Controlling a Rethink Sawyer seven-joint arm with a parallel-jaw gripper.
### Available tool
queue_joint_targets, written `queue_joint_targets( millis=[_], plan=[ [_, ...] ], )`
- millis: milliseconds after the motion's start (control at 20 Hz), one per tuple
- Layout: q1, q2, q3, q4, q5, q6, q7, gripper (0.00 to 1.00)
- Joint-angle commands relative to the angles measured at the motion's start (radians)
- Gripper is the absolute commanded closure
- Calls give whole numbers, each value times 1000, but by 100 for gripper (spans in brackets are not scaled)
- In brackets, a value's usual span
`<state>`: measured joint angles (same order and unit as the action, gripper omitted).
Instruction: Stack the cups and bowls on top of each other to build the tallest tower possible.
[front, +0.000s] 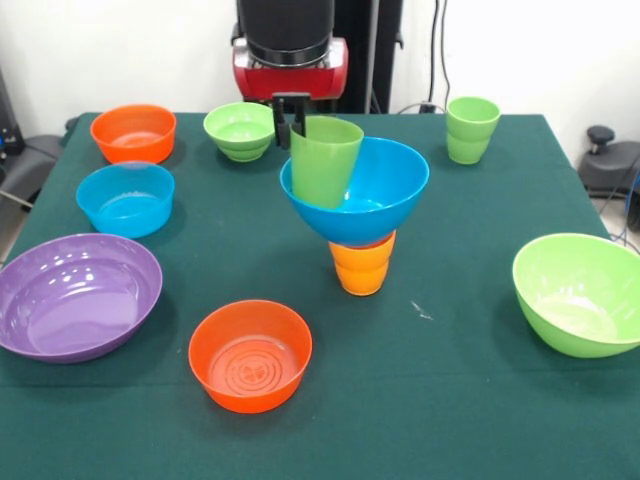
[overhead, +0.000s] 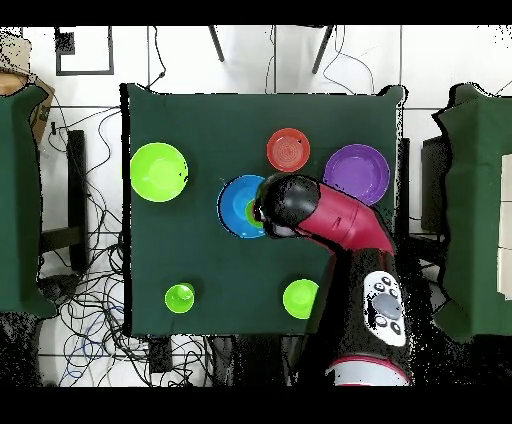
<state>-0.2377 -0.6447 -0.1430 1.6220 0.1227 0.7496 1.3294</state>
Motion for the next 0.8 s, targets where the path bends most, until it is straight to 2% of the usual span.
queue_joint_targets(
  millis=[50,500,800],
  plan=[
    [110,9,-48,-98,-114,180,182,100],
    [157,0,-88,-87,-112,162,197,100],
    [111,10,-46,-51,-68,99,165,100]
  ],
)
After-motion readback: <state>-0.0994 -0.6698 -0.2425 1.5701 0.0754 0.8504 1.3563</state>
